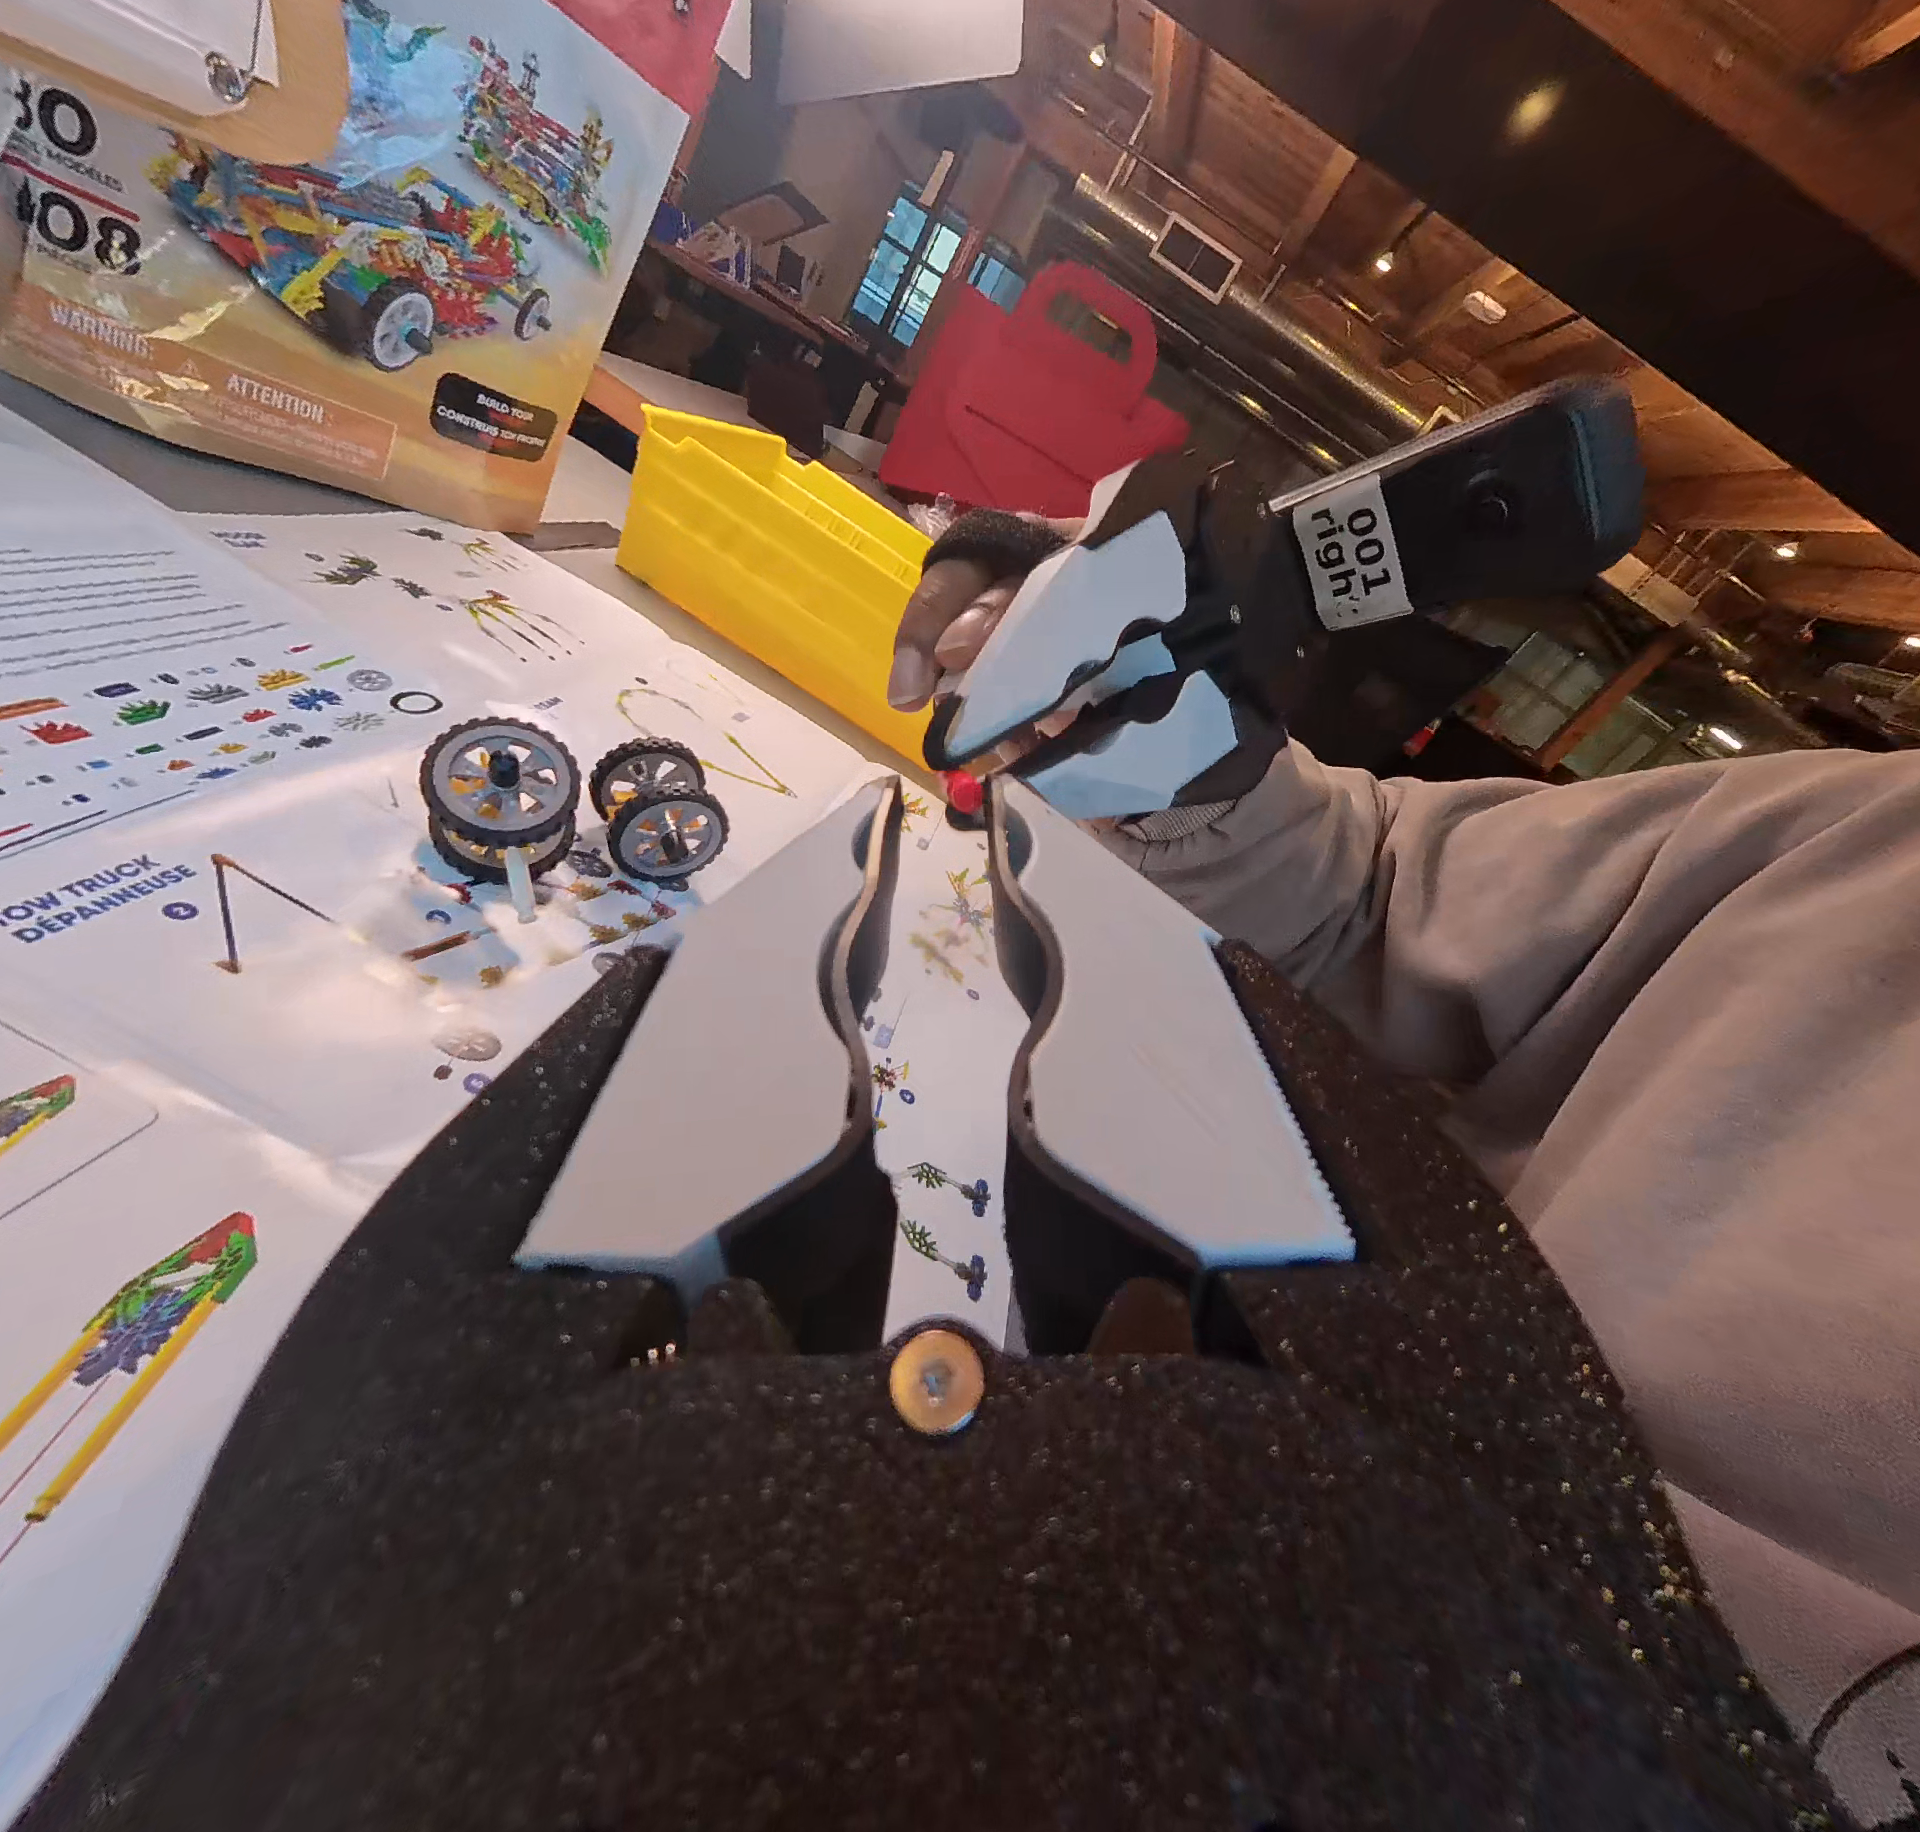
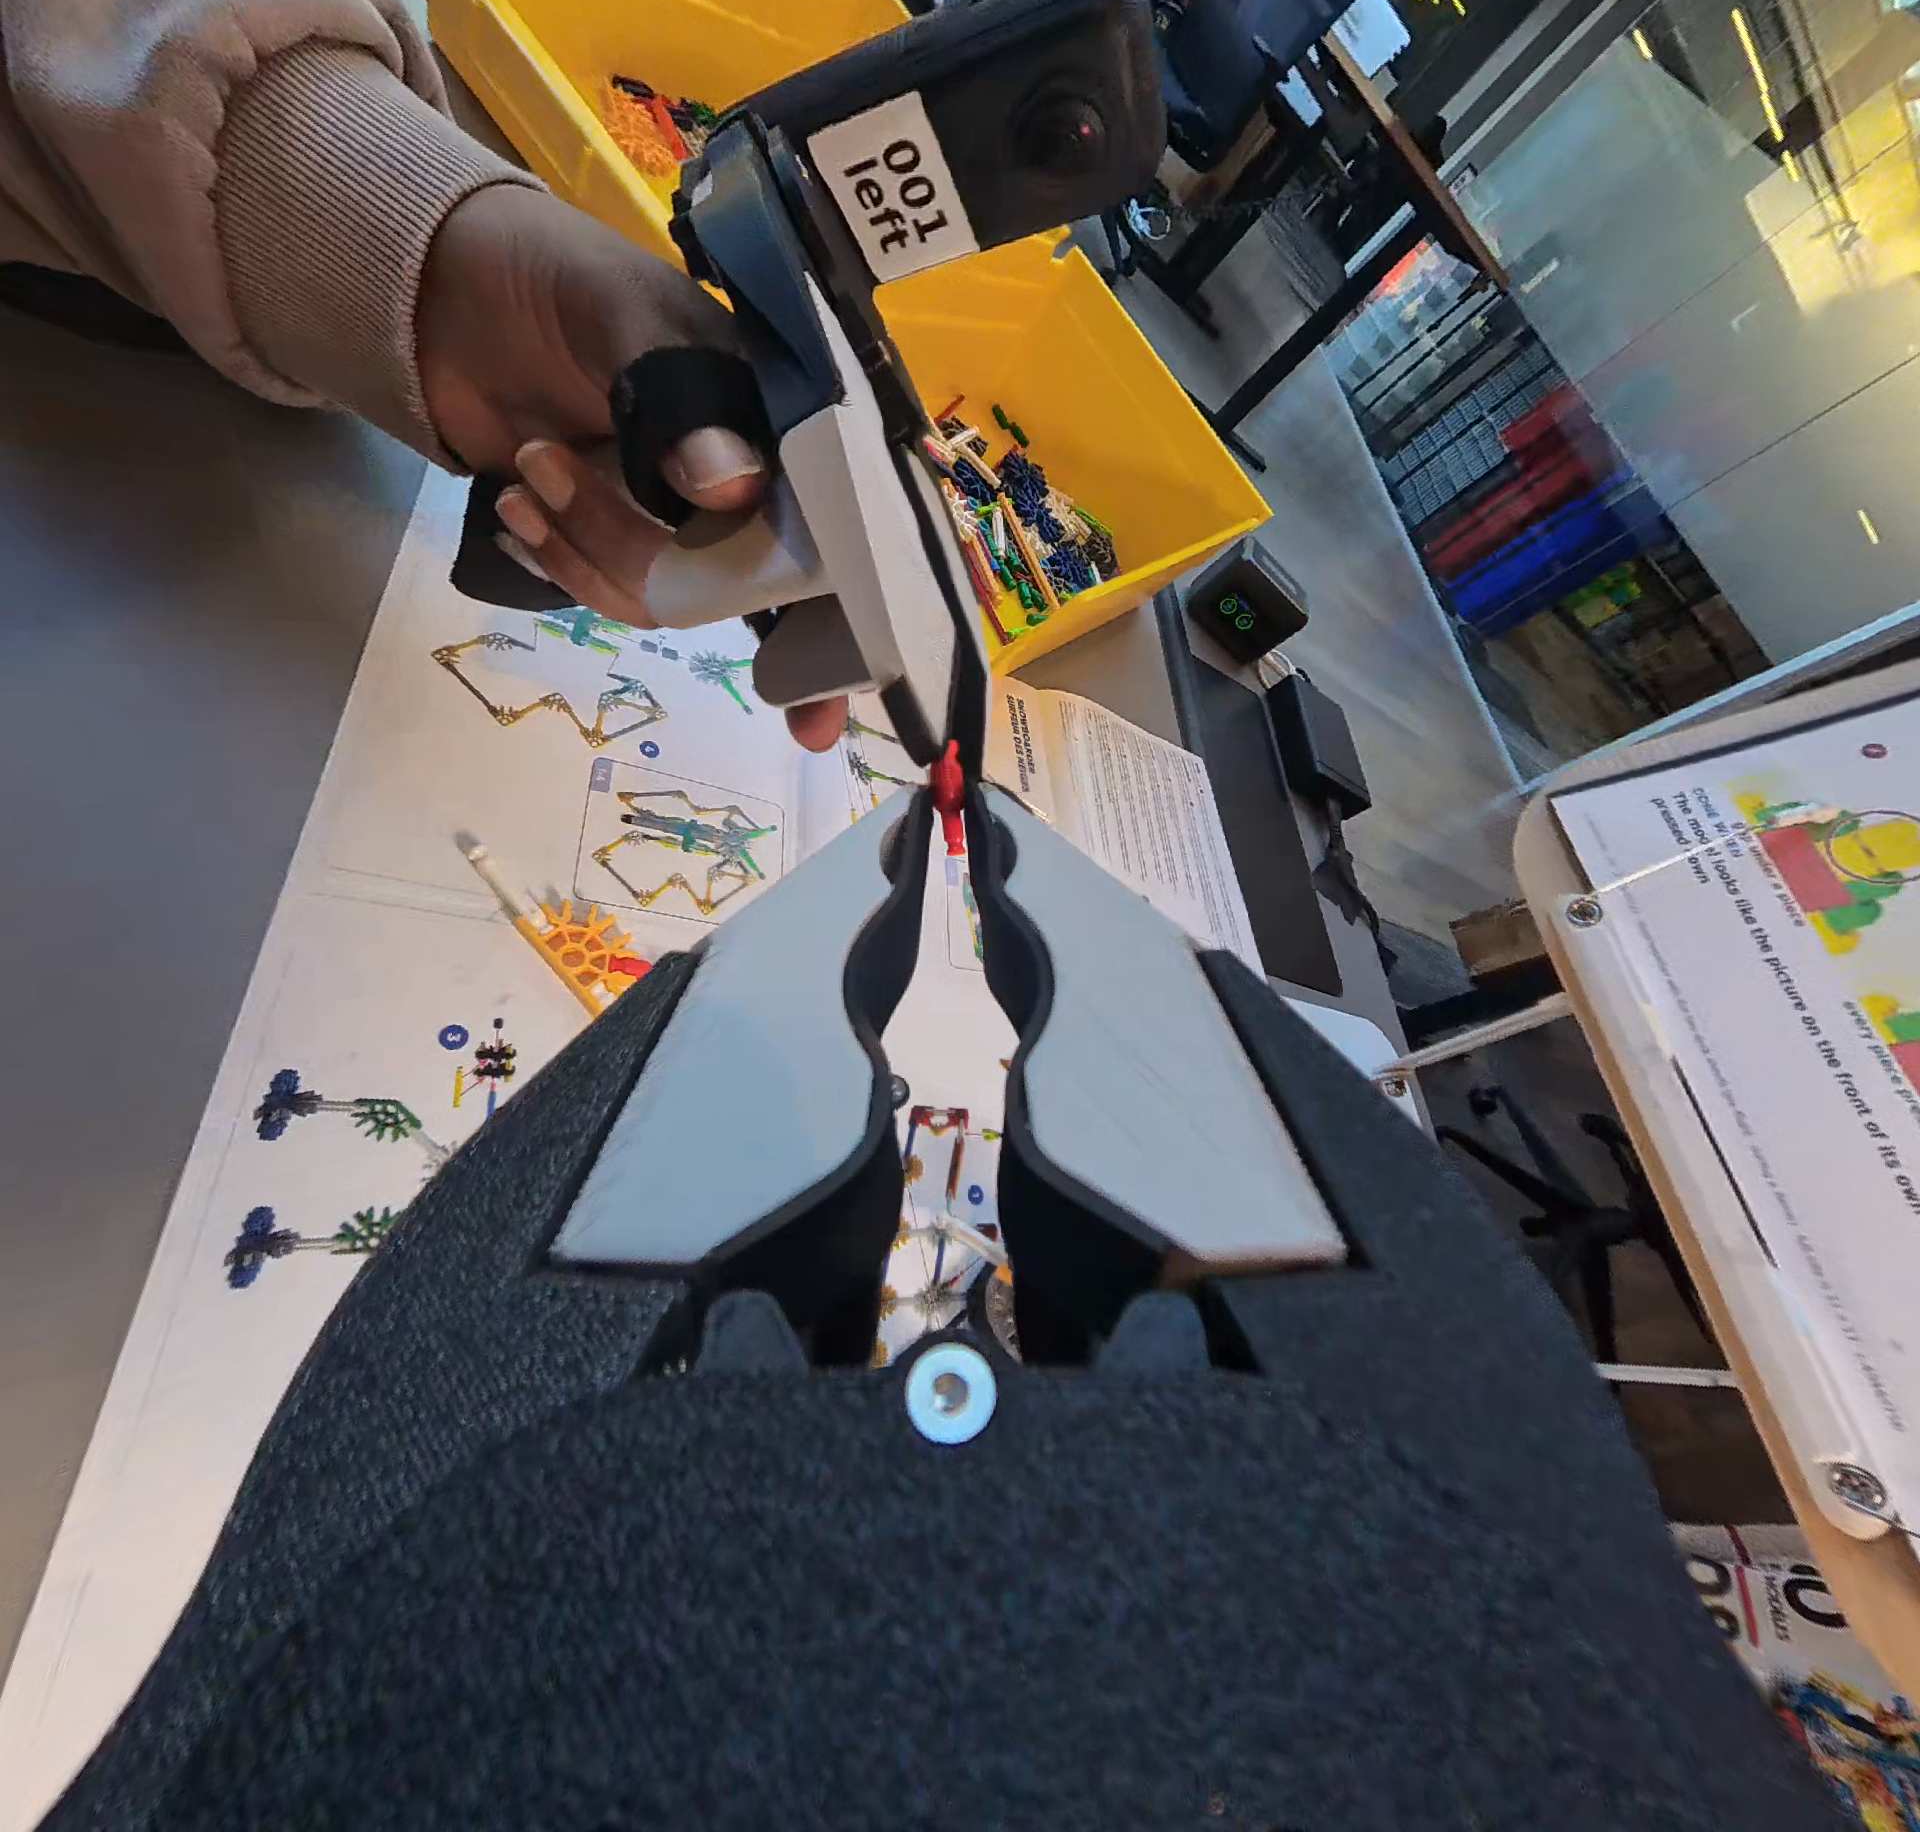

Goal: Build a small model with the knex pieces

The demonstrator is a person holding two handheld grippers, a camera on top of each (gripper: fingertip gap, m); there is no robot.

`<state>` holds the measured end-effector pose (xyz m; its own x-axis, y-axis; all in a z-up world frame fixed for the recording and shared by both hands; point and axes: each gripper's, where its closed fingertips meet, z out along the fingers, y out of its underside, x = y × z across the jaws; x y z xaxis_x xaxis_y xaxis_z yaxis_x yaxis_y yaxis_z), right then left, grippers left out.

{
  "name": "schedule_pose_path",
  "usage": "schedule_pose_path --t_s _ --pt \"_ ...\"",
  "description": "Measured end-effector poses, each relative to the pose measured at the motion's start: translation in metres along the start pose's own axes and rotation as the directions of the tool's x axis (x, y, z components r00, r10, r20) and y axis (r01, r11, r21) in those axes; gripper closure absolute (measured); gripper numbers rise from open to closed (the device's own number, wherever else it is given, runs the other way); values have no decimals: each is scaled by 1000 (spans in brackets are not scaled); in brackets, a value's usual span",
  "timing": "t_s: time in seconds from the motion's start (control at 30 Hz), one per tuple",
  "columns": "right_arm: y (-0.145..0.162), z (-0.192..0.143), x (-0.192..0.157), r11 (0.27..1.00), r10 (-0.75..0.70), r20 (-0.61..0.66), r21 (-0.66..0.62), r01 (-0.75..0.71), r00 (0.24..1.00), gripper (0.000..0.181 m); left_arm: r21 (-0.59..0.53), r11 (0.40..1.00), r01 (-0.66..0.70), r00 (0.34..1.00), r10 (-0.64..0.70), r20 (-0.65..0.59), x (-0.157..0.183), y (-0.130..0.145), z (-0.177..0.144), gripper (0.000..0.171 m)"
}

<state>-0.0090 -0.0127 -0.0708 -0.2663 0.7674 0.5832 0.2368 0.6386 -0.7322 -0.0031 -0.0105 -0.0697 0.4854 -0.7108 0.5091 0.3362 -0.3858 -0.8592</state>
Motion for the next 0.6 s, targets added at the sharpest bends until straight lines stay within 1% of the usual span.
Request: schedule_pose_path --t_s 0.07,0.2,0.27,0.3,0.33,0.37,0.4,0.47,0.53,0.6 --pt "-4 -2 -3 1000 -27 -16 -6 27 1000 177 0 1000 -20 1000 20 -7 5 -2 1 166" --pt "-7 -6 -6 998 -53 -41 -22 53 998 177 -41 998 -56 998 56 -10 13 1 2 168" --pt "-8 -8 -6 999 -43 -67 -29 41 997 177 -57 994 -97 995 97 1 15 0 2 168" --pt "-8 -9 -3 999 -22 -91 -32 19 996 176 -62 989 -137 990 139 27 14 -2 0 168" --pt "-6 -11 -2 999 11 -102 -46 -16 995 169 -74 978 -195 977 200 79 9 -7 -4 168" --pt "0 -13 -3 995 61 -96 -68 -68 993 161 -98 958 -269 946 282 158 0 -16 -13 169" --pt "5 -15 -6 989 118 -88 -82 -125 989 156 -133 929 -345 892 369 262 -13 -28 -27 169" --pt "15 -23 -12 971 216 -91 -81 -223 972 152 -204 866 -456 727 495 475 -40 -61 -68 168" --pt "27 -32 -19 947 304 -97 -74 -312 948 150 -239 846 -476 586 508 632 -59 -90 -116 168" --pt "38 -38 -24 918 385 -104 -63 -393 917 147 -282 834 -474 422 496 759 -75 -114 -169 168"
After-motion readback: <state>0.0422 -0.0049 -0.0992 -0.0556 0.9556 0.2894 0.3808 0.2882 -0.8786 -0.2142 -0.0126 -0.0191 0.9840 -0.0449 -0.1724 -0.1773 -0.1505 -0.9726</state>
